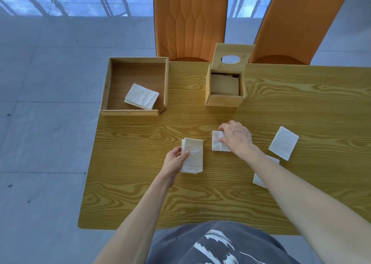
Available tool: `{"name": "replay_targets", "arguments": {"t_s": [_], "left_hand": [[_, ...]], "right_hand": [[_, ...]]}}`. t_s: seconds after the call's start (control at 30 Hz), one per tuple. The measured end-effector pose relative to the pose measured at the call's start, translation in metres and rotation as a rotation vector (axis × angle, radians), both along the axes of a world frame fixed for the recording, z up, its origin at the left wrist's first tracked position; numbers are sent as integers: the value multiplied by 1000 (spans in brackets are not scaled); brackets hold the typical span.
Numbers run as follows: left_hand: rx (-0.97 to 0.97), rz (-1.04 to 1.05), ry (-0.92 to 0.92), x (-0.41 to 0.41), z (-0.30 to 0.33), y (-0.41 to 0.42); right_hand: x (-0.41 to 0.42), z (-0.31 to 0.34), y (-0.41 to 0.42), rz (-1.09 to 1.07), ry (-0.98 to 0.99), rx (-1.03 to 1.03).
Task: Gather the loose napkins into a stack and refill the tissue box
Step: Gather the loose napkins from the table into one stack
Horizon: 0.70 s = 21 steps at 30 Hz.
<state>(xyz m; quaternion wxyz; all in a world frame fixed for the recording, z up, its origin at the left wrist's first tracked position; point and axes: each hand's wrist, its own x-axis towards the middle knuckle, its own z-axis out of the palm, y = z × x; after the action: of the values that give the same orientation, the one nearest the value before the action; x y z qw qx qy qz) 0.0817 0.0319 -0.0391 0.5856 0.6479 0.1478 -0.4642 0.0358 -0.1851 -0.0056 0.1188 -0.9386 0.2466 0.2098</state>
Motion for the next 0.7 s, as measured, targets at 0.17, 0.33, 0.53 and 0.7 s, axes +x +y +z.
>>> {"name": "replay_targets", "arguments": {"t_s": [0.17, 0.33, 0.53, 0.7], "left_hand": [[-2, 34, 27, -6, 3, -1], [-21, 76, 57, -10, 7, -2], [-63, 121, 80, -15, 13, -2], [-90, 145, 107, -20, 16, -1]], "right_hand": [[-1, -1, 2, 5, 17, -60], [-11, 0, 2, -42, -10, 7], [-20, 14, -11, -166, -44, 333], [-25, 29, -1, -506, -203, 884]]}}
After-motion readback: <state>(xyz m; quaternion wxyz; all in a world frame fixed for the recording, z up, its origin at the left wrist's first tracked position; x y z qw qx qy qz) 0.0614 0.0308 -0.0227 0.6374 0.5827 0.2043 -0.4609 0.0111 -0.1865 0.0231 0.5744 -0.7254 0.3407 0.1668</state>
